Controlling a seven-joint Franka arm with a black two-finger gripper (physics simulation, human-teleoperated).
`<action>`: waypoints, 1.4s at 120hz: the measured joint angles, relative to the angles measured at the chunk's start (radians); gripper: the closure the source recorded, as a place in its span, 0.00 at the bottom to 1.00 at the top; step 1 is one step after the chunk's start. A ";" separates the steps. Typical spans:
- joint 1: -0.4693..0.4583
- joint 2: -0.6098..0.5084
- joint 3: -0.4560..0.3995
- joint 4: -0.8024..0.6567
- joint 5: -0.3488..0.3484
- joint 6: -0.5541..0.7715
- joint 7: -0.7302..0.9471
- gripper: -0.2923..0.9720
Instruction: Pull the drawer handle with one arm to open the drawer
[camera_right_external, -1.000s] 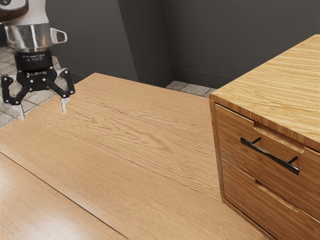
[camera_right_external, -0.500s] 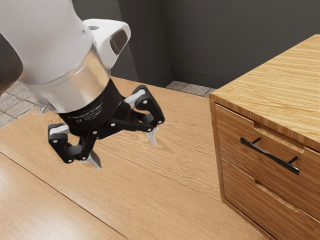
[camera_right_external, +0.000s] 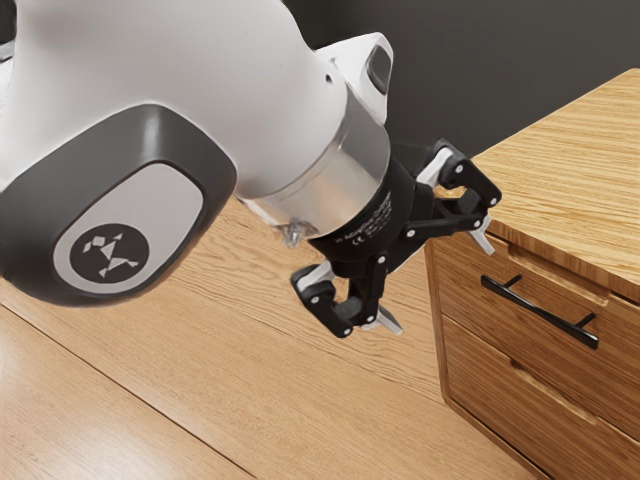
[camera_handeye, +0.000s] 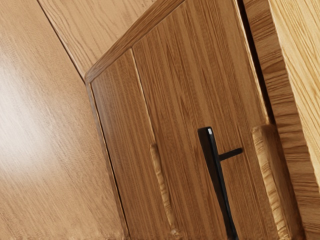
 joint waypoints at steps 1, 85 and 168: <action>0.011 0.000 -0.010 0.000 -0.003 0.001 -0.002 0.23; 0.380 0.000 -0.364 0.002 -0.123 0.051 -0.094 0.23; 0.550 0.005 -0.504 -0.028 -0.147 0.056 -0.121 0.23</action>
